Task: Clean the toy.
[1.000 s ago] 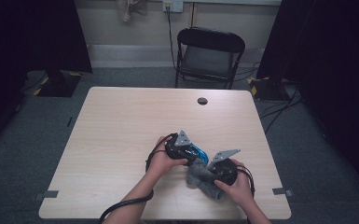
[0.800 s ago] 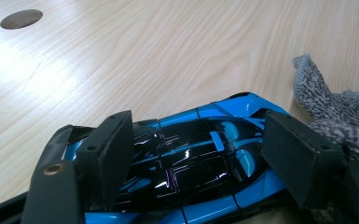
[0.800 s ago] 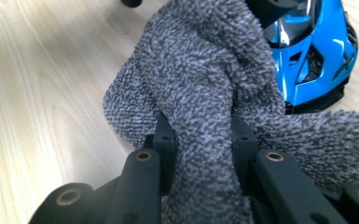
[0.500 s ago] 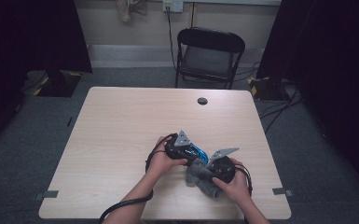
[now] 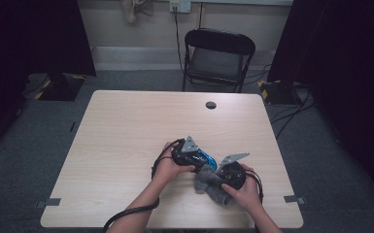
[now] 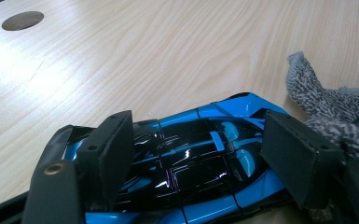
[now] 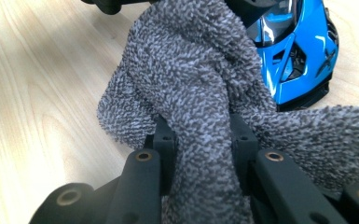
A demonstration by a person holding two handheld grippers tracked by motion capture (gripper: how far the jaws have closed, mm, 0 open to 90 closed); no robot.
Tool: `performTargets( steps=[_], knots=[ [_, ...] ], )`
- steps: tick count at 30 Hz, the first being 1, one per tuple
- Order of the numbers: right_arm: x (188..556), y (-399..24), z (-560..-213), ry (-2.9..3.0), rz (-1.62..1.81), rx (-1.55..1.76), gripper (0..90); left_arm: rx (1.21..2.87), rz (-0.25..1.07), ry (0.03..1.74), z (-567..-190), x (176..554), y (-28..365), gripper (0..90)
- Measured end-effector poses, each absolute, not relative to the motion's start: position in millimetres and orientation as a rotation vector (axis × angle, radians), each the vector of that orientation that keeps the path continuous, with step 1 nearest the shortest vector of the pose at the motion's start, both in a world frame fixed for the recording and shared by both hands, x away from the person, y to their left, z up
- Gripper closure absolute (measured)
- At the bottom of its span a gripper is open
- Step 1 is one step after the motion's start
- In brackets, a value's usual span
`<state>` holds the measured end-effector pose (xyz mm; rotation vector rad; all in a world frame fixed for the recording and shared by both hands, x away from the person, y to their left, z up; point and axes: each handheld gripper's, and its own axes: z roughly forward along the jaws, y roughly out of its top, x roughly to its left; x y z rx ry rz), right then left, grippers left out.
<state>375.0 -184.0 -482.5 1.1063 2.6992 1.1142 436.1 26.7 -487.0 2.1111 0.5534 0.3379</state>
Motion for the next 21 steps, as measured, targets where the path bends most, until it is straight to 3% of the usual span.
performTargets(
  steps=[21],
  knots=[
    [382.2,-196.0,-482.5,2.675,1.116,1.170,70.9,2.110,0.341,0.549,-487.4,436.1,27.0,25.4]
  ],
)
